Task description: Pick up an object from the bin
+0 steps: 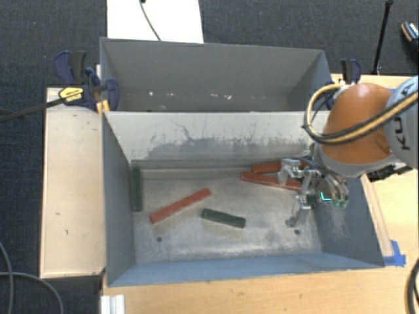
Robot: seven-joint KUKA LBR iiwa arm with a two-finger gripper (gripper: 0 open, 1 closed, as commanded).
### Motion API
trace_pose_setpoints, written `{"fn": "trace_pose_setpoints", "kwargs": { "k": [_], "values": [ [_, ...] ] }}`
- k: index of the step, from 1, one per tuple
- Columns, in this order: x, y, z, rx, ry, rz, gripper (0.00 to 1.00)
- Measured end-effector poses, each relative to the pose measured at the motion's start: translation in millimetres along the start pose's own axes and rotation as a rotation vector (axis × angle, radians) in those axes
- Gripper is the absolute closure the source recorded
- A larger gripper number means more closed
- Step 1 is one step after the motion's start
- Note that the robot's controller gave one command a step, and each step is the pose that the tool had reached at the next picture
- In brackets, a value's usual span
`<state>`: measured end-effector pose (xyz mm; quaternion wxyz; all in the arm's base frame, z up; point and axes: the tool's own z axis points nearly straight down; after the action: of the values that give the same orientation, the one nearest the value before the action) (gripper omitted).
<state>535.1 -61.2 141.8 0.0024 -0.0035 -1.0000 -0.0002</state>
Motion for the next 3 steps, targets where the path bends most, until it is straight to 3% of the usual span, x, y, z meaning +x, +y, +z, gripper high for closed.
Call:
{"fn": "trace_pose_setpoints", "kwargs": {
  "k": [1, 2, 3],
  "values": [
    [13.5, 100.2, 75.1, -0.004, 0.000, 0.002, 0.00],
    [28.3, 150.4, 40.1, -0.004, -0.010, 0.042, 0.00],
    [29.0, 137.1, 41.8, -0.001, -0.005, 0.130, 0.00]
  ]
}}
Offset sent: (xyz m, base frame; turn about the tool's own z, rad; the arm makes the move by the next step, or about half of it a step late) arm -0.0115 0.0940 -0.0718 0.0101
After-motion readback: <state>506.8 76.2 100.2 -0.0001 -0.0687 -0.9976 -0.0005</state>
